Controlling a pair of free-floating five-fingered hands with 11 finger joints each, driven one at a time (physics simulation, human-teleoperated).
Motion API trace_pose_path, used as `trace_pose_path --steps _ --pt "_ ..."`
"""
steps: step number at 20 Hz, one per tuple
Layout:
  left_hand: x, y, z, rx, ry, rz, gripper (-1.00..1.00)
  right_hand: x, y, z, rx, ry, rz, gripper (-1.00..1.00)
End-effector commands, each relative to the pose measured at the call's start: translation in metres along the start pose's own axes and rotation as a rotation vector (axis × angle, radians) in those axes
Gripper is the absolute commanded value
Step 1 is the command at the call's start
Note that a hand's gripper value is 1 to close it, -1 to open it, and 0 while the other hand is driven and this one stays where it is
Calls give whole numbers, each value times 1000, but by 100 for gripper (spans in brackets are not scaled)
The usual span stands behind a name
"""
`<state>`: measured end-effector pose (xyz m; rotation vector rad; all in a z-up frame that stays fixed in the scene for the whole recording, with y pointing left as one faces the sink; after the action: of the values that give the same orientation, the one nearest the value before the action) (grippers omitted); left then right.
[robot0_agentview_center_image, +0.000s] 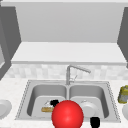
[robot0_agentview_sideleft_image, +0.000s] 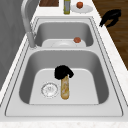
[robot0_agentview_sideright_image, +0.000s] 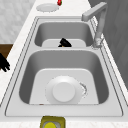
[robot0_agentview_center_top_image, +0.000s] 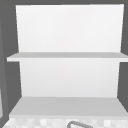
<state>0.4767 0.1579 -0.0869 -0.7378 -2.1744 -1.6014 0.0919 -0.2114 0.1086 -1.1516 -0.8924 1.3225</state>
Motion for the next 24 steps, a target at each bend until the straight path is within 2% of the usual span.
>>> trace_pose_path --steps 1,2,4,7,11,14,20,24 --pt "12 17 -1 -30 -18 -41 -100 0 0 0 0 0 0 0" --pt "18 25 -2 -34 -17 -42 -100 0 0 0 0 0 0 0" --pt "26 36 -6 -48 -3 -17 -100 0 0 0 0 0 0 0" --pt "42 53 -11 -43 -13 -7 -100 0 0 0 0 0 0 0" --pt "69 60 2 -38 -25 12 -100 0 0 0 0 0 0 0" --pt "82 69 15 -33 -19 27 -100 0 0 0 0 0 0 0" --pt "111 89 35 -60 -15 46 -100 0 0 0 0 0 0 0" --pt "129 103 50 -62 -12 52 -100 0 0 0 0 0 0 0"
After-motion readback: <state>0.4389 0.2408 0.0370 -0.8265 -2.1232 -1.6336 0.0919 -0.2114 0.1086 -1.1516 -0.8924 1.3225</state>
